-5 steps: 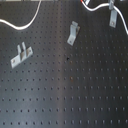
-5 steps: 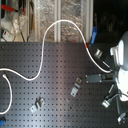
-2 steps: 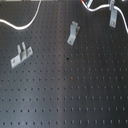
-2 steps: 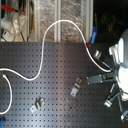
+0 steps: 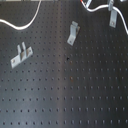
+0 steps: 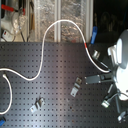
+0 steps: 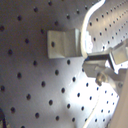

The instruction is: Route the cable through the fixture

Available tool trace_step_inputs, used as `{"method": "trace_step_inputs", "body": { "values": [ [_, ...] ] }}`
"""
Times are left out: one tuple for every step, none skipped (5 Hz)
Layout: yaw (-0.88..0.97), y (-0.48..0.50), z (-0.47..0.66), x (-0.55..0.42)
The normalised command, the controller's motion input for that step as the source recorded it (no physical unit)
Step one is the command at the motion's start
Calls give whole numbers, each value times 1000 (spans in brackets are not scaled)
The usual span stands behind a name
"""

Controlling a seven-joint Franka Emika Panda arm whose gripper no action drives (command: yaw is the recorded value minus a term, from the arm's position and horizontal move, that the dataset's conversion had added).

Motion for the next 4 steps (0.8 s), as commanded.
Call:
{"method": "trace_step_inputs", "body": {
  "values": [
    [129, -109, 230, -285],
    [51, -28, 120, -128],
    [-80, 24, 81, 99],
    [-220, -83, 177, 170]
  ]
}}
